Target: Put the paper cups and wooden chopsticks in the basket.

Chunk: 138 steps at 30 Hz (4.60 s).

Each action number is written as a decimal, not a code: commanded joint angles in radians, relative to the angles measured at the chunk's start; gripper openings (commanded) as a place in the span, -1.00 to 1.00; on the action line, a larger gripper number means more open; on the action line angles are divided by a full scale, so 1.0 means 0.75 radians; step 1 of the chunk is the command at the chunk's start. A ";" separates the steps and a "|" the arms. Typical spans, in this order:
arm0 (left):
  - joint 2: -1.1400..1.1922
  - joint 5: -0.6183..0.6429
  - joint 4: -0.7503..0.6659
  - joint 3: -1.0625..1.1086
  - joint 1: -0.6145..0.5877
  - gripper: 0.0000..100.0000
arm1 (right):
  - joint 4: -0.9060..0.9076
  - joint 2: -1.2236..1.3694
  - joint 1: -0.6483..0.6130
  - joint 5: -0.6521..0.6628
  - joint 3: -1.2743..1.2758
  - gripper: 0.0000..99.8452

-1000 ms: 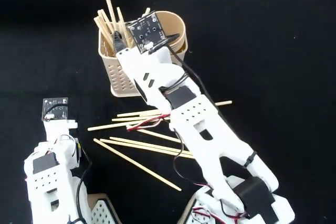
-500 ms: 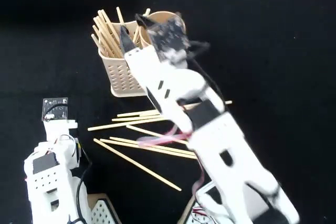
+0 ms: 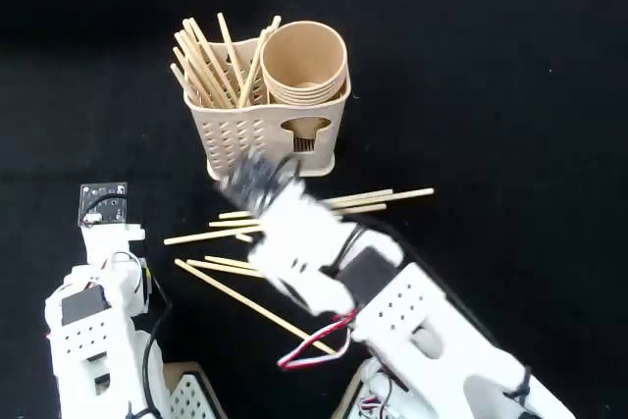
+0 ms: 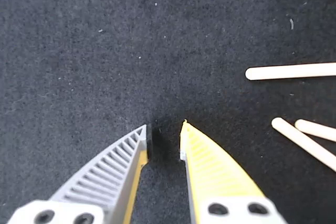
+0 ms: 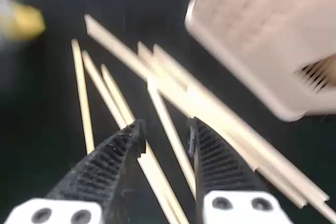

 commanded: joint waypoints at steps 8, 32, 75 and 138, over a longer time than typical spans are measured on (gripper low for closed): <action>0.002 -0.008 -0.029 0.003 -0.011 -0.75 | -0.162 -0.028 -0.209 0.074 0.330 -0.54; 0.002 -0.008 -0.029 0.003 -0.011 -0.75 | -0.035 -0.028 -0.061 0.207 0.322 -0.55; 0.002 -0.008 -0.029 0.003 -0.011 -0.75 | -0.023 0.666 -0.055 0.258 -0.138 -0.56; 0.002 -0.008 -0.029 0.003 -0.011 -0.75 | 0.088 0.560 0.192 0.628 -0.251 -0.97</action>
